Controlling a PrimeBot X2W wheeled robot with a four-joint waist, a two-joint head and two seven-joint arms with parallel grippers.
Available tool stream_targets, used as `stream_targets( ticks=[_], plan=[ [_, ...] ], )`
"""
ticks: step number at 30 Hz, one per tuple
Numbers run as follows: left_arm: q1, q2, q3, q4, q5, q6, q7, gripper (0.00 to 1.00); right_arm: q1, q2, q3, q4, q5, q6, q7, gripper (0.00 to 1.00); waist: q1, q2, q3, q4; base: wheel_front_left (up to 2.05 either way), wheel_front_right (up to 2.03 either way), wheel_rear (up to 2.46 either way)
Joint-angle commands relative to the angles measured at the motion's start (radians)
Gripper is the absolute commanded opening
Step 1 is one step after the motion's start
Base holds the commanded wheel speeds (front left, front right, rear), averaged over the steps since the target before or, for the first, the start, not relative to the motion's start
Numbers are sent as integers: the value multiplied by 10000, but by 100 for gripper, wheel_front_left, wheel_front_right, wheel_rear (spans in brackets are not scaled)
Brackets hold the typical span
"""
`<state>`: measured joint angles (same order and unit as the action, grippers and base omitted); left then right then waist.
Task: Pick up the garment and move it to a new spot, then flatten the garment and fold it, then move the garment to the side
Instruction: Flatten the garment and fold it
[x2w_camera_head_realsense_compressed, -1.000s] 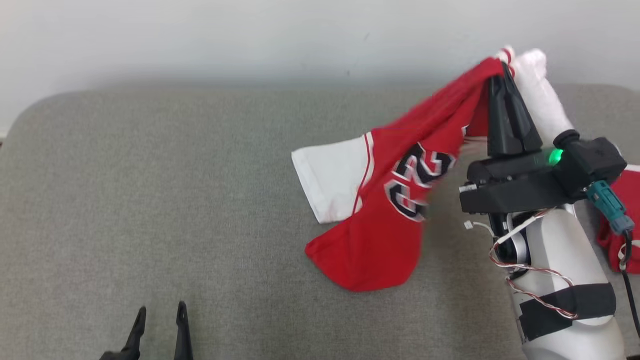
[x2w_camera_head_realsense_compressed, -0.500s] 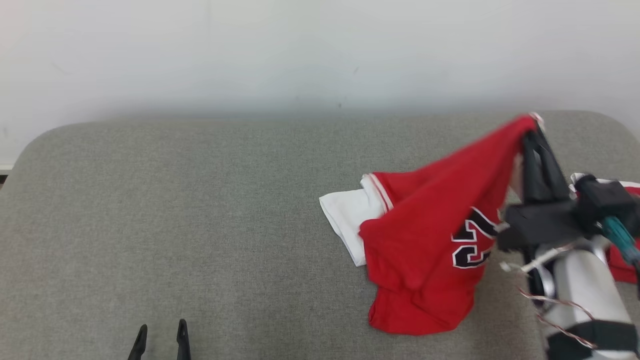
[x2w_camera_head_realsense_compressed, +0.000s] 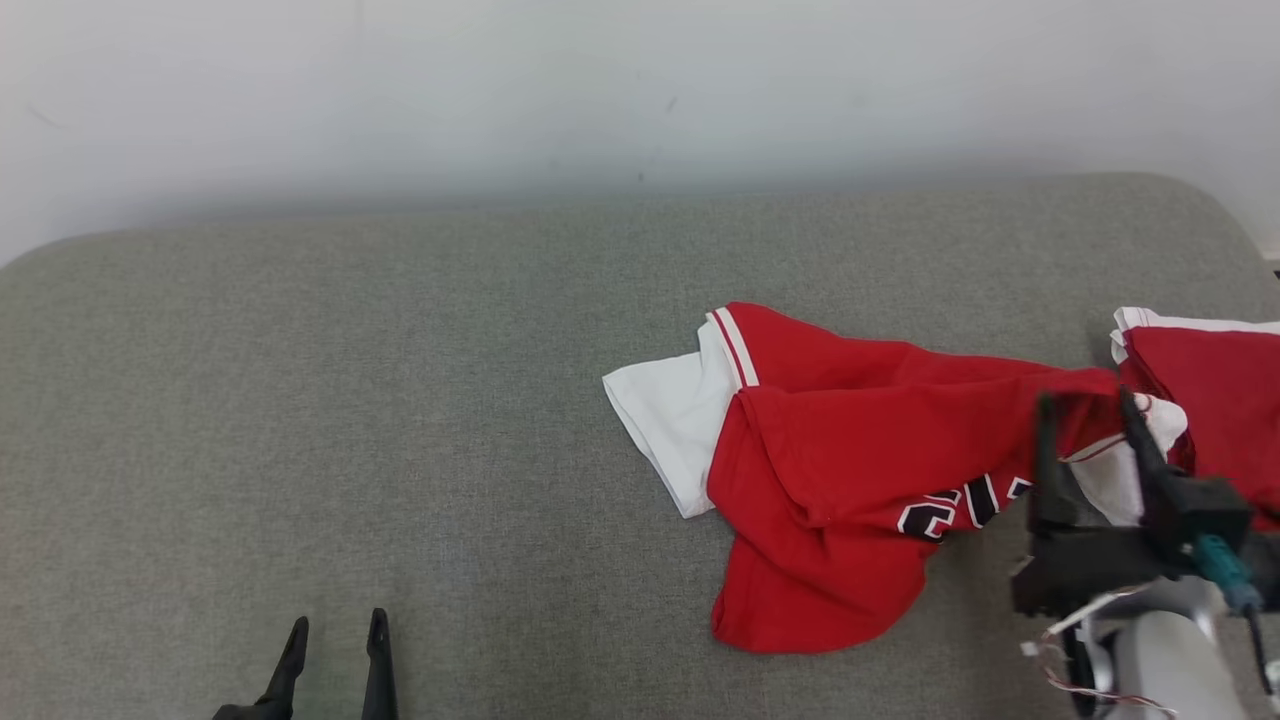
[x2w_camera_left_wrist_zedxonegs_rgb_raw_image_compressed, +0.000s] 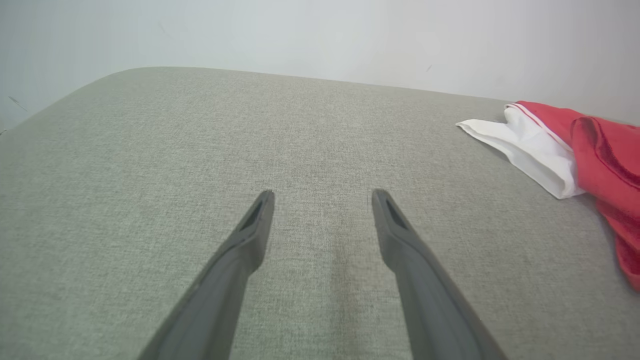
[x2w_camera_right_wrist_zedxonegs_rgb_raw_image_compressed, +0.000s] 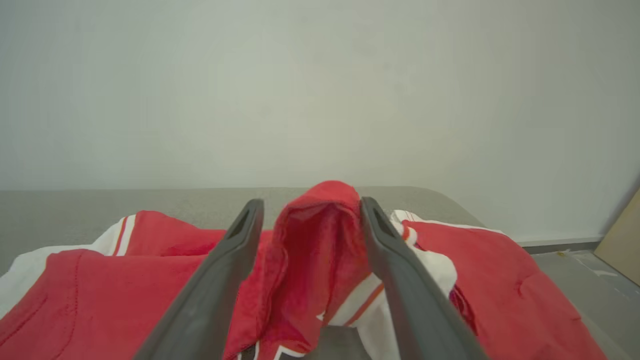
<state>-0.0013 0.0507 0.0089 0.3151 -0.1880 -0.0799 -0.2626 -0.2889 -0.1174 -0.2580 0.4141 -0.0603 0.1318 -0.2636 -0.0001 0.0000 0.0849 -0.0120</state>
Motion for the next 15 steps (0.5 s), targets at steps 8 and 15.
stream_targets(
  ticks=[8,15],
  plan=[
    [-219,0,-277,76,-178,-28,-32,100,-308,279,2765,-522,755,-25,-7,100,1,0,264,152,0,0,0],
    [-288,-3,-577,142,-306,85,-32,100,-1624,94,4719,631,1221,-25,-5,100,1,0,458,779,0,0,0]
  ],
)
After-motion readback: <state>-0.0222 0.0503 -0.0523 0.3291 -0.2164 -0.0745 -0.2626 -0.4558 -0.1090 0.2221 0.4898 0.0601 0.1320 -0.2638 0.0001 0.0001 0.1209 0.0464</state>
